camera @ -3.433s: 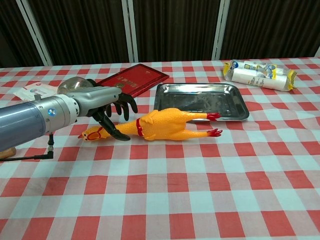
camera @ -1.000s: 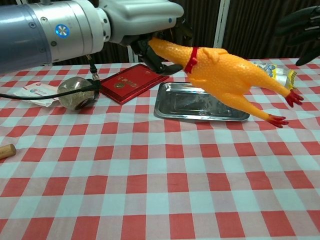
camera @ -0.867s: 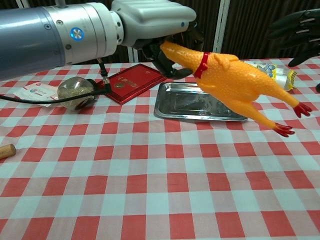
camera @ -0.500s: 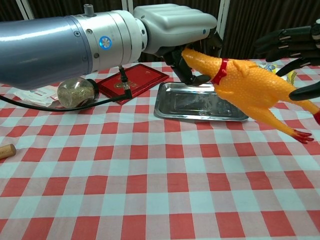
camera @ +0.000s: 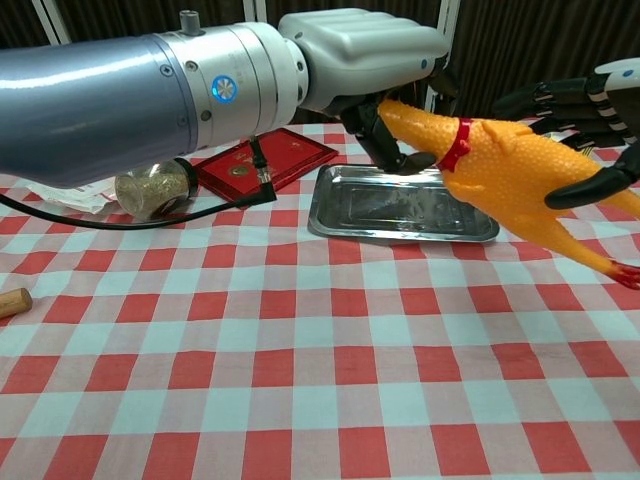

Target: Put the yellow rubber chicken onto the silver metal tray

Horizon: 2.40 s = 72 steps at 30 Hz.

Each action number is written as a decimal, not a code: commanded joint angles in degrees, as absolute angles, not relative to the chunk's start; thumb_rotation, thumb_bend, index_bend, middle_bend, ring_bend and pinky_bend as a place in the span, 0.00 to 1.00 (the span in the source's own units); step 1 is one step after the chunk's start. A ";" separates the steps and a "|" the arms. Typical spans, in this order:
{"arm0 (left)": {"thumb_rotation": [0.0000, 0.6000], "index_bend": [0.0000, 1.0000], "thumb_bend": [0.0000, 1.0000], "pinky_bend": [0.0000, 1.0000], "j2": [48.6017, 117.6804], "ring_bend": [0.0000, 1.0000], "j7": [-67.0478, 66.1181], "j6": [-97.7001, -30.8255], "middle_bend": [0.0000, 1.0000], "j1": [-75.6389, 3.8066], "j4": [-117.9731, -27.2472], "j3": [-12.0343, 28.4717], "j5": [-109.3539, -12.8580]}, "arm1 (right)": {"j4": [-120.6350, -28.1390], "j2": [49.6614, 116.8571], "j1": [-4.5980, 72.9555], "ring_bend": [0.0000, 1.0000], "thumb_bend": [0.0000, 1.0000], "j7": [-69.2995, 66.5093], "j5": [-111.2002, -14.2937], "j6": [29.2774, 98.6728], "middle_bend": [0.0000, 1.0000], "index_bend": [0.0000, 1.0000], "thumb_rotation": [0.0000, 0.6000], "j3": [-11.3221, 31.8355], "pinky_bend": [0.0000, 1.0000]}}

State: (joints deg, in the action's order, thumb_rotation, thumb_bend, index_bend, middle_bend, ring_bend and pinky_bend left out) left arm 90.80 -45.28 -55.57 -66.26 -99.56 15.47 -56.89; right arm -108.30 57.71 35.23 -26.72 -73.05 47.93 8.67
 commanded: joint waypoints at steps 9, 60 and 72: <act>1.00 0.62 0.63 0.65 90.54 0.58 -44.92 -56.22 0.68 -66.95 -100.85 14.52 -56.52 | -105.81 59.58 35.68 0.44 0.32 -22.67 -68.52 47.74 0.39 0.41 1.00 9.56 0.51; 1.00 0.61 0.63 0.65 92.51 0.58 -43.50 -58.97 0.68 -67.85 -98.21 13.55 -57.05 | -100.50 57.94 35.07 0.16 0.28 -35.47 -80.40 42.82 0.17 0.06 1.00 8.22 0.32; 1.00 0.61 0.63 0.65 92.41 0.58 -43.00 -58.08 0.68 -68.06 -99.23 13.45 -55.86 | -98.55 59.45 35.49 0.82 1.00 -34.26 -79.97 44.74 0.77 0.81 1.00 8.81 0.96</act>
State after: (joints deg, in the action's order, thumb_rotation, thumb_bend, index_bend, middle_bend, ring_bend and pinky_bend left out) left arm 92.42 -43.00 -58.09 -68.05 -99.23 13.45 -55.86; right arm -98.86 59.12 35.59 -34.54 -79.98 44.29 8.70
